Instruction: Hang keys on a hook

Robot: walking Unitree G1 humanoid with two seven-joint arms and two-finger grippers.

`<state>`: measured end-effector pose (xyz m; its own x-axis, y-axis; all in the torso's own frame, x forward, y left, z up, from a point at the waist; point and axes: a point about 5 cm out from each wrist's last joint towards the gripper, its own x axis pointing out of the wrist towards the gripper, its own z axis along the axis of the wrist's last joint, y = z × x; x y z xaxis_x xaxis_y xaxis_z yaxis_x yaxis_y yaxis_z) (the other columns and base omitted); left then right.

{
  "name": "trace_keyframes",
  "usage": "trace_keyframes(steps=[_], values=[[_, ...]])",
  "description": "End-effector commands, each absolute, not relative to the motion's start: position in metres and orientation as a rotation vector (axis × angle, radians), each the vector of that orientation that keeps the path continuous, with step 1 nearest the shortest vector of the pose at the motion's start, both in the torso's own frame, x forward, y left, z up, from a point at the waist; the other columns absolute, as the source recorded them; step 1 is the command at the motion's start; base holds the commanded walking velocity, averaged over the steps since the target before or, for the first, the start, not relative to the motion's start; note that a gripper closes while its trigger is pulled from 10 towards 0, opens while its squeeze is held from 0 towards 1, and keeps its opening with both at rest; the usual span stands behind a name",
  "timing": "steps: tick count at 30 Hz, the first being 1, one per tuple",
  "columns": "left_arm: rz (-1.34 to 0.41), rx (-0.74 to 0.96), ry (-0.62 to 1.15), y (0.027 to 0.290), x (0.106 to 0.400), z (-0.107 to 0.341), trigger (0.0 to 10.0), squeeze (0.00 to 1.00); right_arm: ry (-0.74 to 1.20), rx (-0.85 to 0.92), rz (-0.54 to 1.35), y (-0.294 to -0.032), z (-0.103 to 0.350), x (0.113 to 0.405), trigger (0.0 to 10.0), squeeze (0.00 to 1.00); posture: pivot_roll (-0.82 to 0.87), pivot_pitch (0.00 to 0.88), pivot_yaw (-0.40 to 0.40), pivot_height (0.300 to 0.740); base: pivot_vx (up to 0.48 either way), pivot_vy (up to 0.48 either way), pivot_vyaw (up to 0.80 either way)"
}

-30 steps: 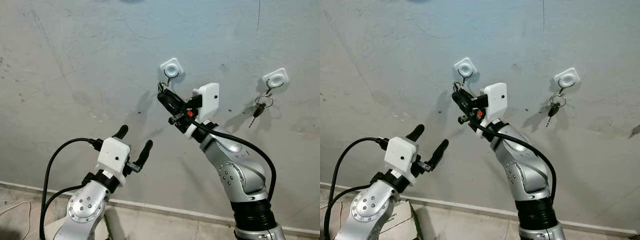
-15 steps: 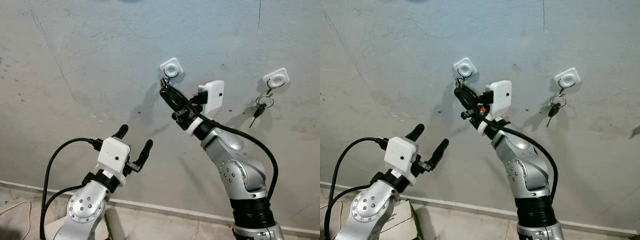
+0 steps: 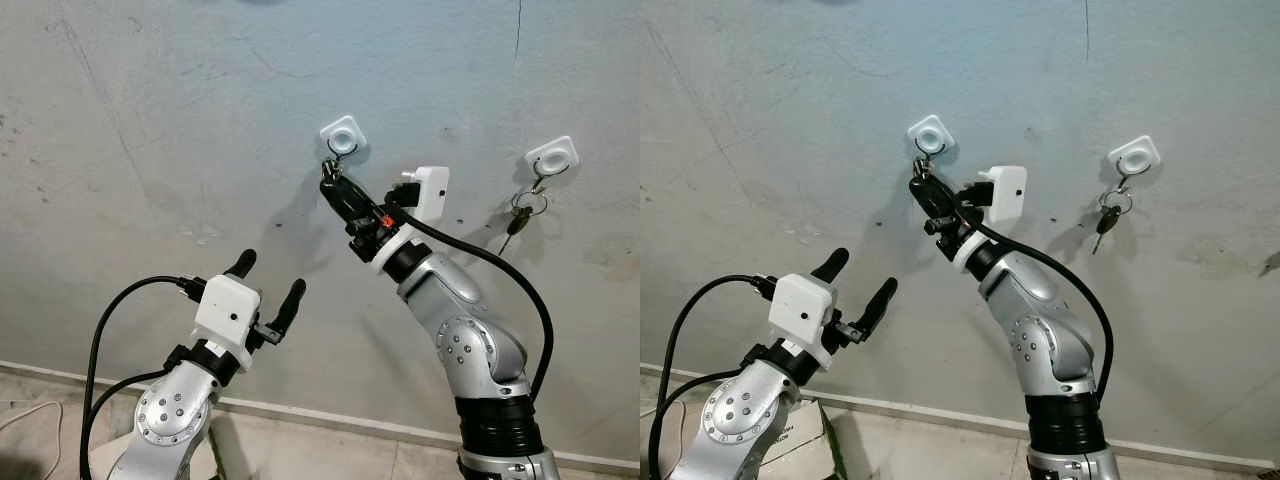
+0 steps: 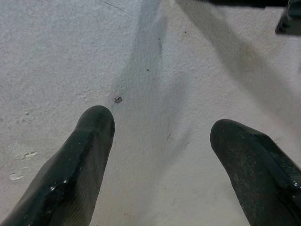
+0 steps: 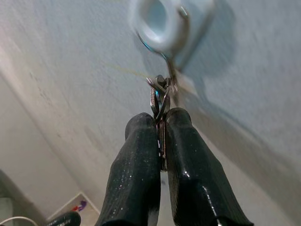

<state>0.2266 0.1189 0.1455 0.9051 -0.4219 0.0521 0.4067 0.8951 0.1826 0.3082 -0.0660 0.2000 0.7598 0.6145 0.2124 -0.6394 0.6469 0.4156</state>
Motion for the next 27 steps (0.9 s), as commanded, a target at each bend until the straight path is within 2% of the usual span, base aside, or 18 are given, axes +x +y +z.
trace_keyframes(steps=[1,10,15,22,27], values=[[-0.43,0.178,-0.088,0.119,0.227,0.145,10.0,0.0,-0.028,0.517,0.706,-0.066,0.196,0.308,10.0,0.0,0.14,0.029,0.033,0.74,0.0,0.0,0.0],[-0.431,0.177,-0.086,0.119,0.227,0.144,10.0,0.0,0.011,0.532,0.708,-0.06,0.189,0.303,10.0,0.0,0.14,0.027,0.033,0.74,0.0,0.0,0.0],[-0.446,0.15,-0.123,0.115,0.228,0.15,10.0,0.0,-0.025,0.38,0.668,-0.059,0.189,0.302,10.0,0.0,0.14,0.029,0.031,0.74,0.0,0.0,0.0],[-0.447,0.144,-0.156,0.111,0.229,0.155,10.0,0.0,-0.001,0.303,0.647,-0.061,0.176,0.301,10.0,0.0,0.13,0.031,0.03,0.74,0.0,0.0,0.0],[-0.386,0.199,-0.22,0.114,0.235,0.163,10.0,0.0,0.005,0.268,0.641,-0.059,0.17,0.301,10.0,0.0,0.13,0.029,0.029,0.74,0.0,0.0,0.0]])
